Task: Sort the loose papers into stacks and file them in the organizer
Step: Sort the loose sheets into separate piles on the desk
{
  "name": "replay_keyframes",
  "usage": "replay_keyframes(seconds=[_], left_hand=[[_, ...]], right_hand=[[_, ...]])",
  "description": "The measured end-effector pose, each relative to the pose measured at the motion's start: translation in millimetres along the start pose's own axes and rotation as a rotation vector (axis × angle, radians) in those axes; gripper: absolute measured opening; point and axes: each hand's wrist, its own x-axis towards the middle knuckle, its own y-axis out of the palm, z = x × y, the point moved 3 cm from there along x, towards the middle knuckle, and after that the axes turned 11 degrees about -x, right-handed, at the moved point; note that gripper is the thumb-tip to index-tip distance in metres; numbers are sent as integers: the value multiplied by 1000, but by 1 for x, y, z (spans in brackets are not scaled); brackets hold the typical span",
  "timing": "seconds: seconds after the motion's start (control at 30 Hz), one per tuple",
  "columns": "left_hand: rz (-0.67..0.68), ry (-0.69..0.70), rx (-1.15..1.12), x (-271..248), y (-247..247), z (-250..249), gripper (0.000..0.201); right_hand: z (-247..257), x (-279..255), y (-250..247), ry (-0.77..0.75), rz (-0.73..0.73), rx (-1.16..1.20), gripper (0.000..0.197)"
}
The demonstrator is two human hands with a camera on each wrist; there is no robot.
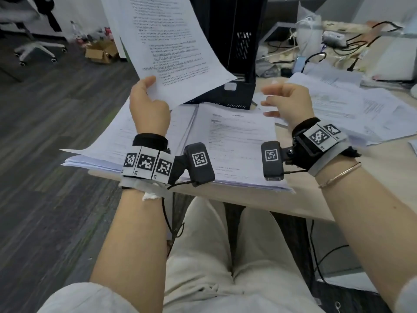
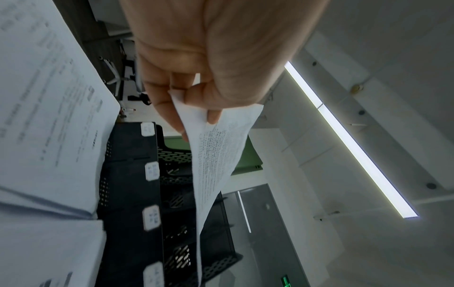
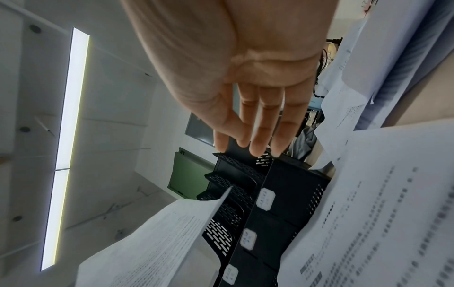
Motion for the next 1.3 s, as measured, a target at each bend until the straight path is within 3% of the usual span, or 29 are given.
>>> replay_keyframes(seconds=[0.2, 0.37, 0.53, 0.73, 1.03, 1.3], left_hand=[[-102, 21, -42, 7, -16, 3, 66], [-73, 23, -44, 4, -10, 3, 65], [29, 23, -15, -13, 14, -2, 60], [205, 49, 78, -39, 39, -7, 63], [361, 13, 129, -73, 77, -11, 64], [567, -107, 301, -96, 122, 1, 46]], right_hand=[[4, -1, 13, -6, 38, -19, 30], [3, -1, 13, 5, 61, -34, 27], [1, -1, 5, 51, 25, 12, 21], [-6, -11, -10, 162, 63, 178, 28], [-27, -28, -55, 90, 27, 56, 33], [-46, -46, -109, 94, -105, -95, 47]])
